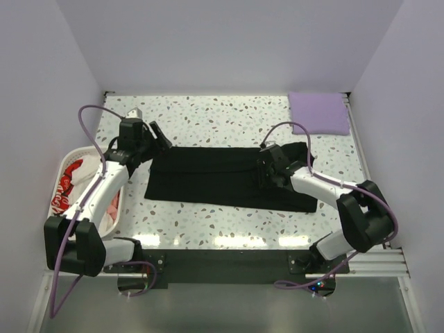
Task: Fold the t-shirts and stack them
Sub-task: Fold the tshirt
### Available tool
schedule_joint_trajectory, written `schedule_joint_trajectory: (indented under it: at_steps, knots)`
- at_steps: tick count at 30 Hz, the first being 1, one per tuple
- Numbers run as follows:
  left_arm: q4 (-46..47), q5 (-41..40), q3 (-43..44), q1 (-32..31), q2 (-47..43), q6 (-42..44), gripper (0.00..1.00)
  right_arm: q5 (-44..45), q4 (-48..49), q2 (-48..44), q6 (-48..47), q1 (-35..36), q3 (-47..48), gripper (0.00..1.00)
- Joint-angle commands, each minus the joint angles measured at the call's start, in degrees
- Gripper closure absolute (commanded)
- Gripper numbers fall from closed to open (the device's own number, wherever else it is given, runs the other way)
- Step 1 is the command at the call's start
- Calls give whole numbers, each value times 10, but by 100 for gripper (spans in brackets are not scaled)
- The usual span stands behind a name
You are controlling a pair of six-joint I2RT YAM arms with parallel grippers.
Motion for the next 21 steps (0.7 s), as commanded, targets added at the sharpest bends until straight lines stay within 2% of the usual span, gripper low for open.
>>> schedule_joint_trajectory:
  at_steps: [1, 12, 15, 16, 21]
  knots:
    - [-12, 3, -19, 3, -19, 36, 27, 29, 35, 18, -7, 11, 19, 62]
    - [1, 8, -35, 4, -22, 45, 27, 47, 45, 53, -3, 20, 23, 65]
    - [1, 8, -39, 4, -21, 46, 27, 48, 32, 52, -2, 20, 30, 77]
    - [1, 5, -40, 4, -22, 47, 27, 48, 28, 45, 0, 21, 35, 84]
    - [0, 3, -43, 4, -24, 47, 27, 35, -25, 18, -4, 20, 67, 94]
